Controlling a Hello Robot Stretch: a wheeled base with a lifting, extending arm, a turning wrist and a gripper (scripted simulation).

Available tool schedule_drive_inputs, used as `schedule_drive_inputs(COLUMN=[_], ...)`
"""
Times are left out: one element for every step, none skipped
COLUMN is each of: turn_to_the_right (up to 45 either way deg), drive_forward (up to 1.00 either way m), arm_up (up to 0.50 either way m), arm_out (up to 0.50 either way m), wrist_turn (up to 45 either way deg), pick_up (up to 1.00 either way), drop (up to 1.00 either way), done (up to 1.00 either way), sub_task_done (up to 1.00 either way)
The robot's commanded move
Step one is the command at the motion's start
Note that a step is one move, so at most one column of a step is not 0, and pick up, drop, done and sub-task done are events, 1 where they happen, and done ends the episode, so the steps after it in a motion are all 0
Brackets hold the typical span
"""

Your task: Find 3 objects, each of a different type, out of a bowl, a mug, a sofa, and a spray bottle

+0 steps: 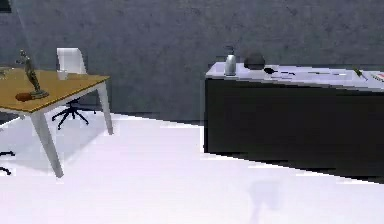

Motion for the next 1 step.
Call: schedule_drive_inputs(turn_to_the_right=[-21.0], drive_forward=[0.0], arm_up=[0.0], arm_out=[0.0], wrist_turn=[0.0], pick_up=[0.0], drop=[0.0], done=[0.0], sub_task_done=[0.0])
